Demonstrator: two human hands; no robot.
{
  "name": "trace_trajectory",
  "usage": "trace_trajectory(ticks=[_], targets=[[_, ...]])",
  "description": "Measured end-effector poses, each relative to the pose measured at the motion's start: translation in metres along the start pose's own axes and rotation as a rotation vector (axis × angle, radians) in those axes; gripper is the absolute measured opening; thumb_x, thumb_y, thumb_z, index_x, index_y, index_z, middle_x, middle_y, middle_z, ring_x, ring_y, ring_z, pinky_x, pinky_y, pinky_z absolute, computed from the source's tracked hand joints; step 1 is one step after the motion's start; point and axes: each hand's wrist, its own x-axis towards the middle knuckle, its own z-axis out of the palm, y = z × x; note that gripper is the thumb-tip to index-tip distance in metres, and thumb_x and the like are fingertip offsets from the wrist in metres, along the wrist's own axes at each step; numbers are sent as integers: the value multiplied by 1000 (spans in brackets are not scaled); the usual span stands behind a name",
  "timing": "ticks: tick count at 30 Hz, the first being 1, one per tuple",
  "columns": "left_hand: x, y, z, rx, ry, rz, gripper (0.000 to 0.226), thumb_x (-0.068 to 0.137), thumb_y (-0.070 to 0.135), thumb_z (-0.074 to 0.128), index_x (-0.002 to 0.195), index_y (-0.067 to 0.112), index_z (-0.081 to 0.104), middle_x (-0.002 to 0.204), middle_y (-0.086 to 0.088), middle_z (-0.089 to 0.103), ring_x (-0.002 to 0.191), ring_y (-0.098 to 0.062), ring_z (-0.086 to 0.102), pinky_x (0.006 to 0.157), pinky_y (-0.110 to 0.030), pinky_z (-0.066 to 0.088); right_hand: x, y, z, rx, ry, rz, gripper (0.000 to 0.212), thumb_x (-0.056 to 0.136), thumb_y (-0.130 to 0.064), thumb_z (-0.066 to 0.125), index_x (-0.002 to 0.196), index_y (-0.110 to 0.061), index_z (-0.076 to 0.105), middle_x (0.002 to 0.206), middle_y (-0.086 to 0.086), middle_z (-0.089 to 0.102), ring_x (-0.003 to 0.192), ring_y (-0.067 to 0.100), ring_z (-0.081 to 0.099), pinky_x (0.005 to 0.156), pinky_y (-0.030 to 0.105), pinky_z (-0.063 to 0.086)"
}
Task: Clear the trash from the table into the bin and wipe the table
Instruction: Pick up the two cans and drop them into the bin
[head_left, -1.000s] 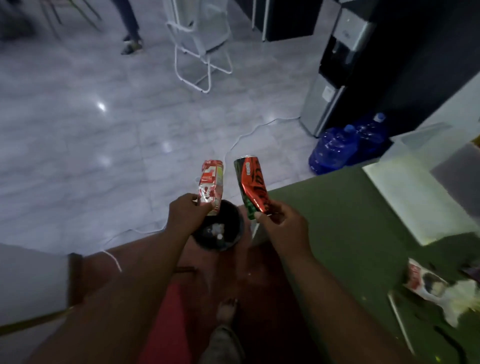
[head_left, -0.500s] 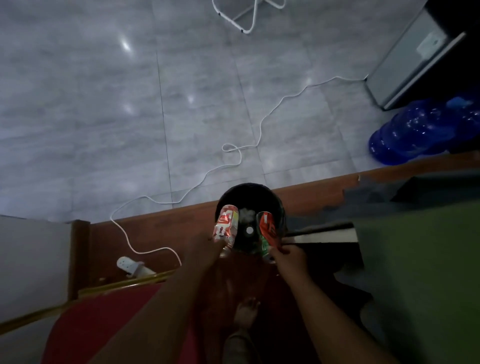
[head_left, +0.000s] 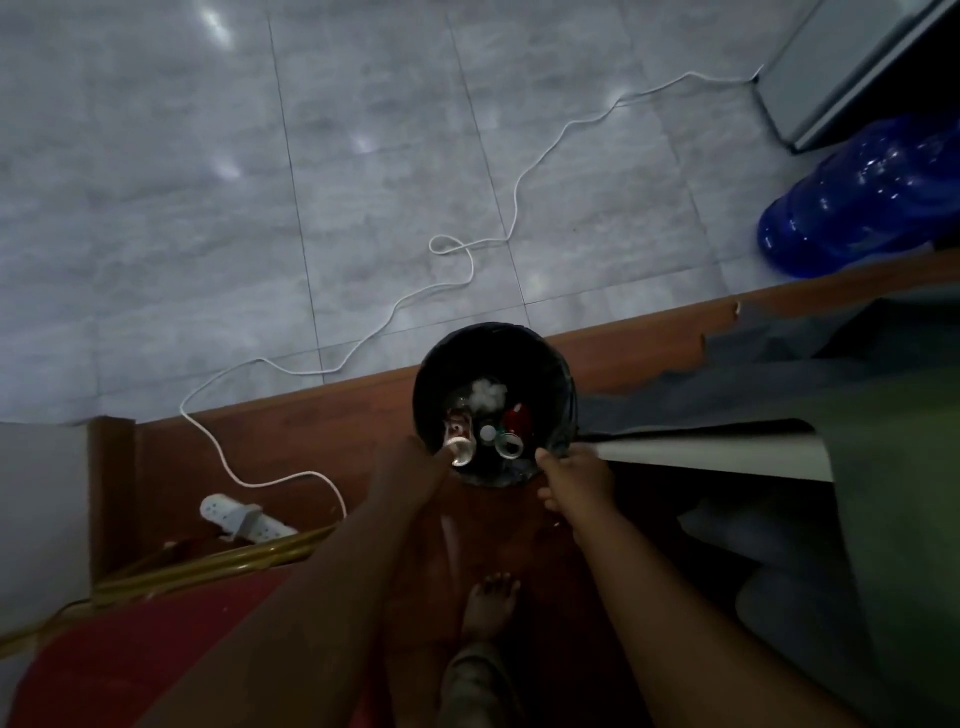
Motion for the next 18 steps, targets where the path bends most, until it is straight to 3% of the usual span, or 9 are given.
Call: trace_trajectory(ticks=[3,5,7,9,12,18], targets=[[-11,-1,1,41,-11,16,42,84,53,59,58,22,49,54,1,61,59,-14,59,47,-21,28,-10,12,-6,-65,-13,-15,37,91,-33,63,66,-6,61,73,20,66,78,38,67,80,48,54],[-21,8,-4,26,-25,36,34,85,54,56,70,24,51,63,2,66,67,-16,64,52,-21,32,-19,11,-14,-66,21,-38,41,90,-31,64,57,-11,50,67,13,60,66,29,61,72,40,52],[-40,21,-13,37,-13,96,31,86,53,56,92,24,60,82,-1,67,73,-21,66,62,-25,43,-37,2,-26,-63,43,-86,26,90,-30,65,73,-14,55,77,7,58,75,21,58,68,30,47],[-59,33,-24,71,9,164,39,86,52,55,102,18,64,97,-8,68,80,-24,64,69,-29,43,-58,-11,-38,-74,40,-166,16,90,-29,65,92,-13,63,93,7,61,94,23,57,72,28,46],[-92,57,-46,25,25,241,40,87,48,58,106,13,63,107,-12,68,96,-27,63,74,-29,41,-97,-32,-62,-97,47,-314,43,90,-30,63,124,-5,59,125,15,60,115,30,56,95,41,48],[-175,110,-103,80,164,346,57,88,54,54,124,10,58,126,-17,62,117,-34,56,93,-34,42,-189,-79,-115,-164,101,-573,54,90,-45,56,135,-14,51,136,9,54,126,25,50,104,37,43]])
